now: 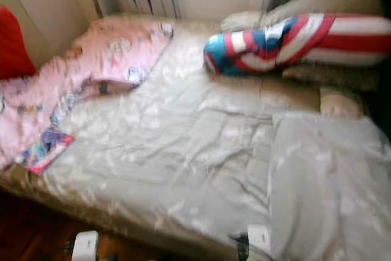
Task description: Clean up the room
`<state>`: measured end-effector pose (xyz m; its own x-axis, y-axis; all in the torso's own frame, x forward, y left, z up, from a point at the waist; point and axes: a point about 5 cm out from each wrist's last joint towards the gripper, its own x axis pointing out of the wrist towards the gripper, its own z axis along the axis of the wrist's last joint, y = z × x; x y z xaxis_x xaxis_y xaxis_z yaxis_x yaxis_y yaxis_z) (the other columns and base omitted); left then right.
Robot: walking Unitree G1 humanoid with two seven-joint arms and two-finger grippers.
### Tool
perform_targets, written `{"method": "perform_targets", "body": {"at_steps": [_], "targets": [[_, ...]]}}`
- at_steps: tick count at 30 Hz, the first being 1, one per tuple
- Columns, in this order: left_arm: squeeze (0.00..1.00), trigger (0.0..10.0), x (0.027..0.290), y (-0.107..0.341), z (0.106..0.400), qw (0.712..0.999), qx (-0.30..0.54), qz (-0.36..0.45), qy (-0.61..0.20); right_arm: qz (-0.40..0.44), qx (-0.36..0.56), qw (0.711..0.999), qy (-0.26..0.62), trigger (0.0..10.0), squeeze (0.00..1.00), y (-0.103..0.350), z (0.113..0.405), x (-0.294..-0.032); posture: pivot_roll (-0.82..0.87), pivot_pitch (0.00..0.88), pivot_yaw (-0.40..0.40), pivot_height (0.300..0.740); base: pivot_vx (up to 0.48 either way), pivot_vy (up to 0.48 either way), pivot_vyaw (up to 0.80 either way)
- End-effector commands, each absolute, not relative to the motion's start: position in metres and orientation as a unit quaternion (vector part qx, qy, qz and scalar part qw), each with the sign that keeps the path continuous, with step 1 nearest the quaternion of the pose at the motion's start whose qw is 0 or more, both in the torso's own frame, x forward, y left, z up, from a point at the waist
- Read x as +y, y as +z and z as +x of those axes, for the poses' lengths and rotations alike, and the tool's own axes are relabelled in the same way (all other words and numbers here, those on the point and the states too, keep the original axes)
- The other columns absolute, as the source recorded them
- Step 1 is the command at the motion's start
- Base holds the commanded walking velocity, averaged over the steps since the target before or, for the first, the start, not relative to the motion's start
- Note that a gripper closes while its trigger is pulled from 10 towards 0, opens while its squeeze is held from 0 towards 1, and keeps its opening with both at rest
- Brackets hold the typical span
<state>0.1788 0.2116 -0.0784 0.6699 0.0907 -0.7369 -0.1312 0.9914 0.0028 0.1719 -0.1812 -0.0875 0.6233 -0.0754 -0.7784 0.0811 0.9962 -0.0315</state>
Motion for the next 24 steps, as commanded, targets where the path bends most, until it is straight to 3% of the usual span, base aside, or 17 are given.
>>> {"method": "perform_targets", "body": {"at_steps": [1,13,24], "targets": [[0.0,10.0,0.214,-0.08,0.175,0.909,0.412,-0.018,0.058,0.01,0.441,0.896,-0.048,10.0,0.0,-0.09,0.166,-0.181,-0.04,0.129,0.039,0.74,0.0,0.0,0.0],[0.0,10.0,0.216,-0.08,0.174,0.908,0.415,-0.015,0.056,0.014,0.439,0.897,-0.05,10.0,0.0,-0.091,0.163,-0.186,-0.04,0.13,0.042,0.74,0.0,0.0,0.0],[0.0,10.0,0.216,-0.08,0.174,0.907,0.417,-0.015,0.056,0.016,0.434,0.9,-0.041,10.0,0.0,-0.087,0.175,-0.173,-0.04,0.13,0.041,0.74,0.0,0.044,0.0]]}}
